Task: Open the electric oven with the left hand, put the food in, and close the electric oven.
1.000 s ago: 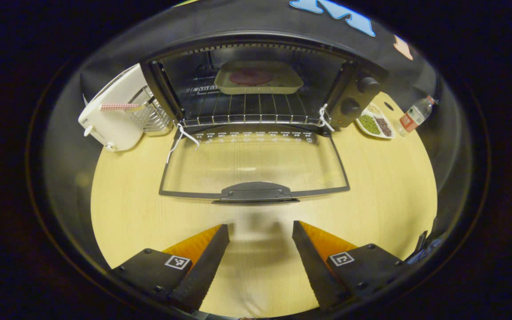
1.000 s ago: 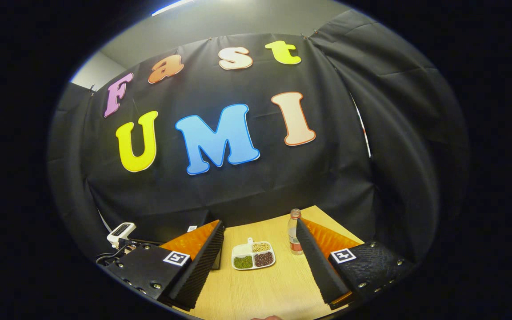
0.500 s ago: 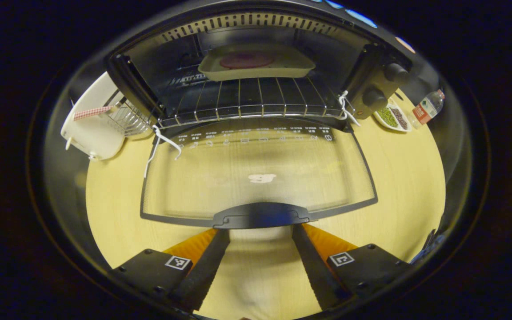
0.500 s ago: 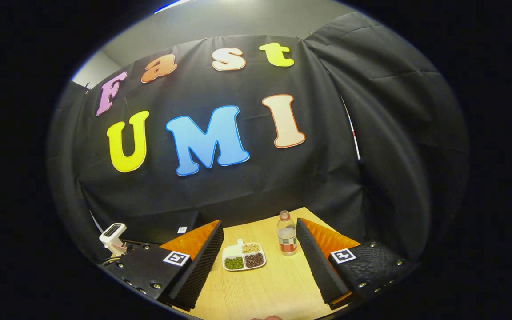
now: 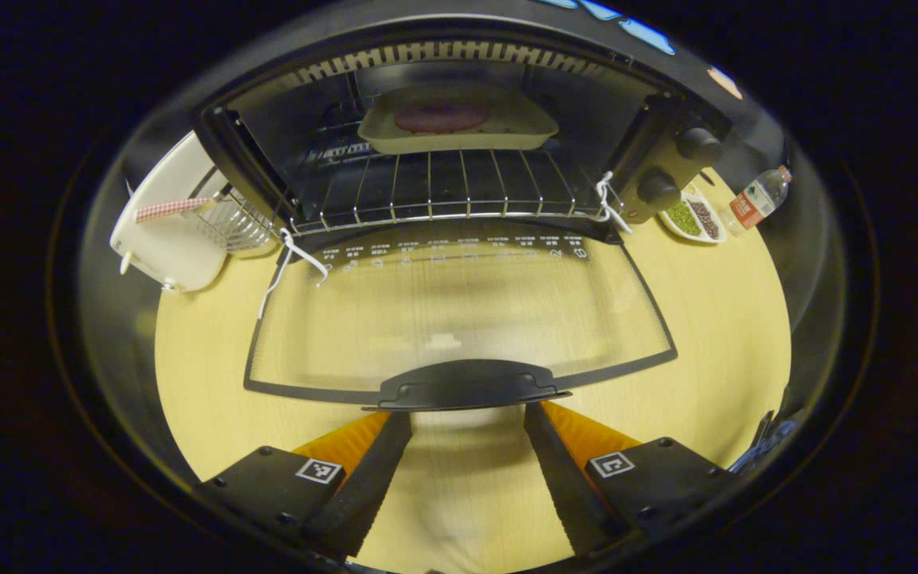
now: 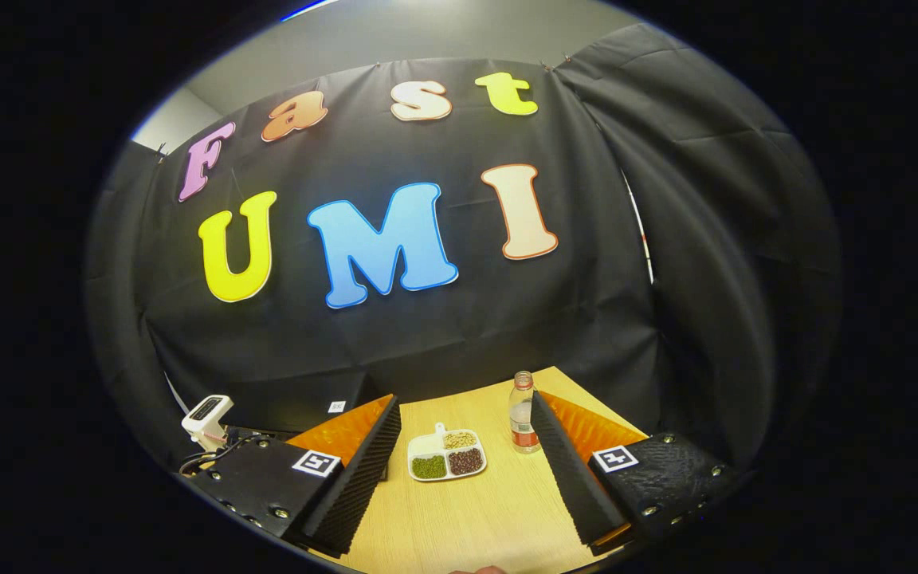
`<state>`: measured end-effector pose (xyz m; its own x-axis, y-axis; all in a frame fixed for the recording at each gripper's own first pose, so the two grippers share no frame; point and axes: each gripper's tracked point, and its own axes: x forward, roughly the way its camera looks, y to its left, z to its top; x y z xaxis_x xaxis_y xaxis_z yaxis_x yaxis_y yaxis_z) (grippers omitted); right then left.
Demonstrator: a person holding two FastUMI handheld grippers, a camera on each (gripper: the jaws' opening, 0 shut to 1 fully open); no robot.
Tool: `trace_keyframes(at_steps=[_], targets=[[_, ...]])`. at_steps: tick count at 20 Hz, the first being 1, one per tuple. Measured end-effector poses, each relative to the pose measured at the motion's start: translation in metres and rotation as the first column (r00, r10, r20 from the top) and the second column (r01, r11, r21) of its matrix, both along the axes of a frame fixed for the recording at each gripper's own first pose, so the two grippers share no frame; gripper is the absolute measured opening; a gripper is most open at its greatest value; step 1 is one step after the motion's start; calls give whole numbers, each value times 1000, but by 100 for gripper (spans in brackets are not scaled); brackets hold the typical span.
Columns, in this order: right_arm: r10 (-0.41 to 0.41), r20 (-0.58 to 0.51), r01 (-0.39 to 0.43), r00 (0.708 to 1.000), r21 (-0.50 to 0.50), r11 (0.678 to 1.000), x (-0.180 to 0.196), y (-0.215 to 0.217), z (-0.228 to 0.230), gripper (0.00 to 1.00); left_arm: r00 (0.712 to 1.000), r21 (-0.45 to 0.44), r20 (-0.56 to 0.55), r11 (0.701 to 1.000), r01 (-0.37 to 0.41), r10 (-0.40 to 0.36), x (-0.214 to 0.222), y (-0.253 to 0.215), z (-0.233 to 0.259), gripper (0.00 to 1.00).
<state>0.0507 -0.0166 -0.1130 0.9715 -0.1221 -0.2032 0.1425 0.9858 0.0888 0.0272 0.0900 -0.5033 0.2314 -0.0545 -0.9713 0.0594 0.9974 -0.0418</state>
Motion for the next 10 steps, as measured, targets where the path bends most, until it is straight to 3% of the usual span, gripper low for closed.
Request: trace_keyframes(at_steps=[10], targets=[[55,-21,-54,998,28,998,3,23,-10,99,995,-15,98,1000,2,-1,7,2,38,100]])
